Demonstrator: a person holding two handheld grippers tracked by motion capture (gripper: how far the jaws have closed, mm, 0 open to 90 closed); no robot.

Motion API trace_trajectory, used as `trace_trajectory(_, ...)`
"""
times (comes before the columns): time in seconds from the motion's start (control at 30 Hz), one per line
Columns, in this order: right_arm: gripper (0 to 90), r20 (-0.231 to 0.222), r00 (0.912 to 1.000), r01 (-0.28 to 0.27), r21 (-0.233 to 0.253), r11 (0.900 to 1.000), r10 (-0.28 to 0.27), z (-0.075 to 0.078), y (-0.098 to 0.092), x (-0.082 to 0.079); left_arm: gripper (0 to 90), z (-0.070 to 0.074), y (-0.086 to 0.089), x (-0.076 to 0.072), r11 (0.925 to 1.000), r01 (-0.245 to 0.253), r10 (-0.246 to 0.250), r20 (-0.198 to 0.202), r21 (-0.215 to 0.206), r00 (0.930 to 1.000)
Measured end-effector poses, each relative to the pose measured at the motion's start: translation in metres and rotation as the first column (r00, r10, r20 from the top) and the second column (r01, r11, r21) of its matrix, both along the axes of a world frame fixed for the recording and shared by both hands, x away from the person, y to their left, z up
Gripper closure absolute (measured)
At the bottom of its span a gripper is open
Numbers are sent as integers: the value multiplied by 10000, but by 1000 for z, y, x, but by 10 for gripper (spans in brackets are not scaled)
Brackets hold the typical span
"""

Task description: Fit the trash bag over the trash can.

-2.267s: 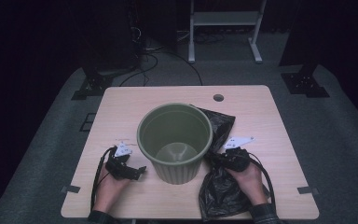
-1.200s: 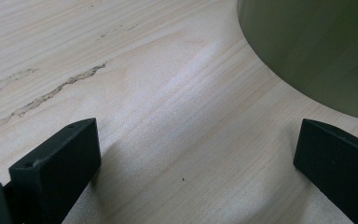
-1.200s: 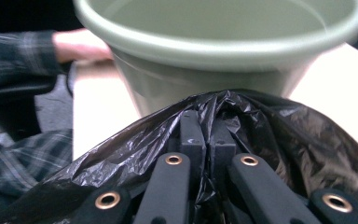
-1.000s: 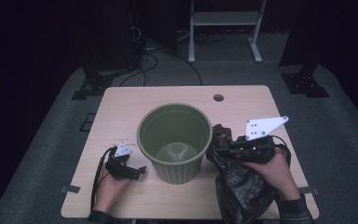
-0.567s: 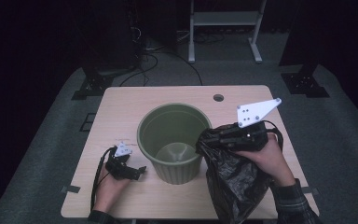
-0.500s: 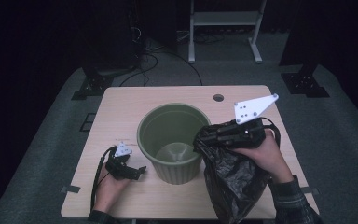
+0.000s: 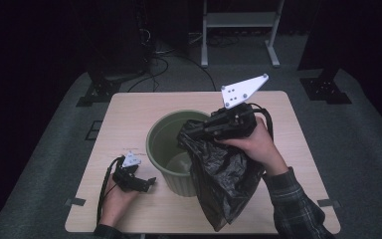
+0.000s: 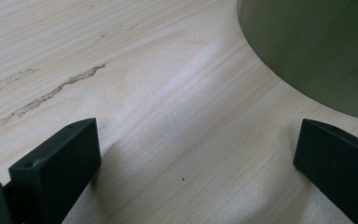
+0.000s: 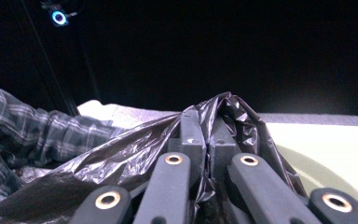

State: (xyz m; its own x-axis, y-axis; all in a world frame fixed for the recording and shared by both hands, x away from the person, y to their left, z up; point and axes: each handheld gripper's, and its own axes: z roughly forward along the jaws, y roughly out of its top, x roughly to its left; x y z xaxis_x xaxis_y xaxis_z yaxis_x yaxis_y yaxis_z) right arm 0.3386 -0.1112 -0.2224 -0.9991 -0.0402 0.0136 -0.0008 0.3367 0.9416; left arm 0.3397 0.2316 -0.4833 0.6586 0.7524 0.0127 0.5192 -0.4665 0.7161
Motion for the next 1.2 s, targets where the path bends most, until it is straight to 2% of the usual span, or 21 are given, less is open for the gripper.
trace_trajectory(0.2, 884, 16, 9993, -372, 180, 9991, 372, 11, 22, 2, 0, 0, 0, 0, 10000, 4, -4, -4, -20, 10000)
trace_trajectory(0.3, 884, -36, 9977, -673, 223, 9975, 674, 16, 44, 5, 0, 0, 0, 0, 10000, 2, -2, 9, -14, 10000)
trace_trajectory(0.37, 884, -81, 9970, -763, 204, 9969, 765, 17, 49, 6, 0, 0, 0, 0, 10000, -14, 14, 36, -23, 10000)
trace_trajectory(0.4, 884, -140, 9958, -897, 247, 9957, 900, 18, 61, 7, 0, 0, 0, 0, 10000, -10, 10, 35, -22, 10000)
trace_trajectory(0.47, 883, -187, 9950, -978, 310, 9947, 984, 18, 66, 8, 0, 0, 0, 0, 10000, -13, 13, 37, -24, 10000)
trace_trajectory(0.57, 883, -352, 9914, -1243, 445, 9912, 1259, 19, 84, 13, 0, 0, 0, 0, 10000, -9, 9, 34, -24, 10000)
trace_trajectory(0.63, 883, -358, 9908, -1292, 404, 9908, 1306, 19, 88, 15, 0, 0, 0, 0, 10000, -3, 3, 36, -23, 10000)
trace_trajectory(0.7, 883, -422, 9895, -1361, 427, 9898, 1379, 19, 98, 21, 0, 0, 0, 0, 10000, 19, -19, 25, -18, 10000)
trace_trajectory(0.93, 883, -627, 9897, -1263, 373, 9913, 1285, 19, 109, 38, 0, 0, 0, 0, 10000, 57, -57, 30, -3, 10000)
trace_trajectory(1.13, 883, -608, 9929, -1006, 322, 9944, 1024, 16, 105, 48, 0, 0, -1, 0, 10000, 48, -48, 33, -13, 10000)
trace_trajectory(1.2, 882, -684, 9940, -829, 328, 9960, 850, 13, 97, 53, 0, 0, -1, -1, 10000, 43, -43, 34, -20, 10000)
